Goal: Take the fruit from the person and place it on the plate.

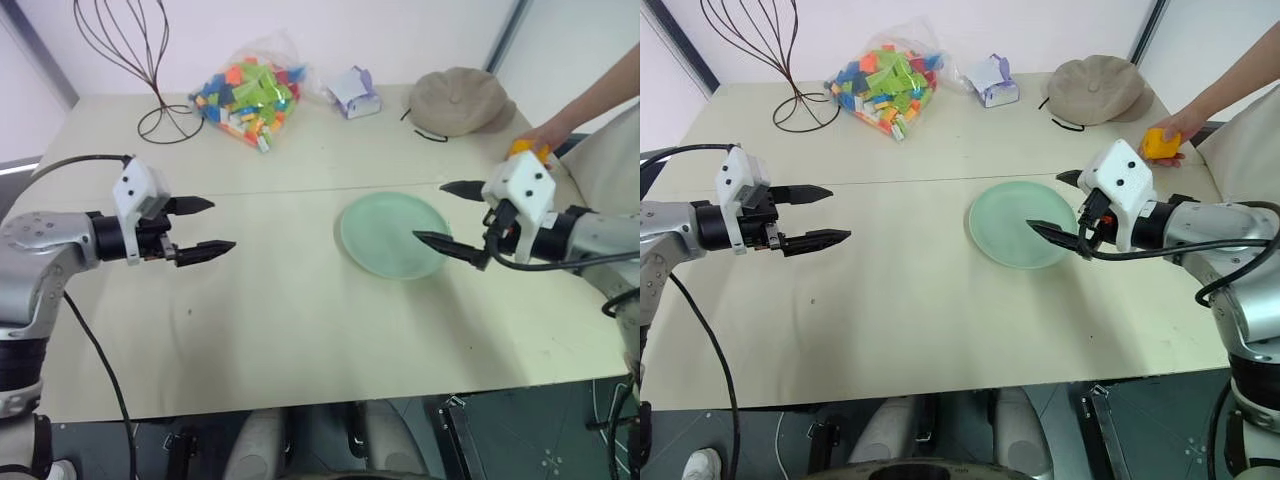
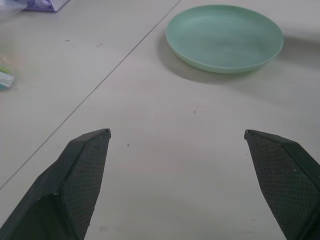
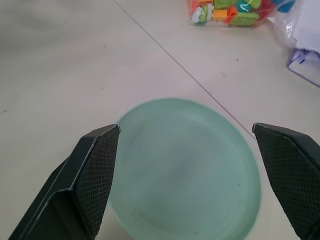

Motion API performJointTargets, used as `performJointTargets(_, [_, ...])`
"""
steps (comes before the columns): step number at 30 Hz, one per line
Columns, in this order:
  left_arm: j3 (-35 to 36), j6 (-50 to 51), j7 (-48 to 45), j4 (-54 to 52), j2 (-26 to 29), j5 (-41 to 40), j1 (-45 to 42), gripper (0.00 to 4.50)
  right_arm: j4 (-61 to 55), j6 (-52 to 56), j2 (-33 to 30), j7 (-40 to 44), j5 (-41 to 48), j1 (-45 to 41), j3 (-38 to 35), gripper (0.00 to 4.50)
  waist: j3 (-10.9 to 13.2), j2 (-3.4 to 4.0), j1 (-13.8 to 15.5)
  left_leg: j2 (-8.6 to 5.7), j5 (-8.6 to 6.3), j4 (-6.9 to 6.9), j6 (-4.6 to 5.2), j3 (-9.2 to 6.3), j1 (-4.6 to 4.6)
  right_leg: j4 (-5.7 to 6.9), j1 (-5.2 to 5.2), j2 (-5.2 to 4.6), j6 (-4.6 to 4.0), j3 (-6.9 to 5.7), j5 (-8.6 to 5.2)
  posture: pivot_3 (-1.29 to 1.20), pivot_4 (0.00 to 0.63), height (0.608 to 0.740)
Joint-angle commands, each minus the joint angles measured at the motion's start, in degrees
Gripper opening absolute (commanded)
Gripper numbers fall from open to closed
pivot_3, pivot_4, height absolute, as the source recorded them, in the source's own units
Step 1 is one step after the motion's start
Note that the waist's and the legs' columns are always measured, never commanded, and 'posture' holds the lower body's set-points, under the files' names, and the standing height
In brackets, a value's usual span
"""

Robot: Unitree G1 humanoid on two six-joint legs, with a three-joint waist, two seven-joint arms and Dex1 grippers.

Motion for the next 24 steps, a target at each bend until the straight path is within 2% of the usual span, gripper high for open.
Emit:
performJointTargets(1, [0.4,-0.8,-0.4,-0.5,0.2,0.0,-1.3,4.50,-1.3,-0.8,-0.4,-0.3,0.5,-0.6,-1.7,4.37,0.0,0.00,0.0,0.00,0.00,0.00,0.00,0.00,0.00,0.00,0.00,0.01,0.00,0.00,0.00,0.00,0.150,0.740])
performJointTargets(24, [-0.1,-1.4,-0.9,0.5,-0.5,0.4,-2.4,4.50,-2.2,-0.5,0.3,-1.6,1.5,-1.0,-1.2,4.37,0.0,0.00,0.0,0.00,0.00,0.01,0.00,0.00,0.00,0.02,0.00,0.01,0.00,0.00,0.00,0.00,0.150,0.740])
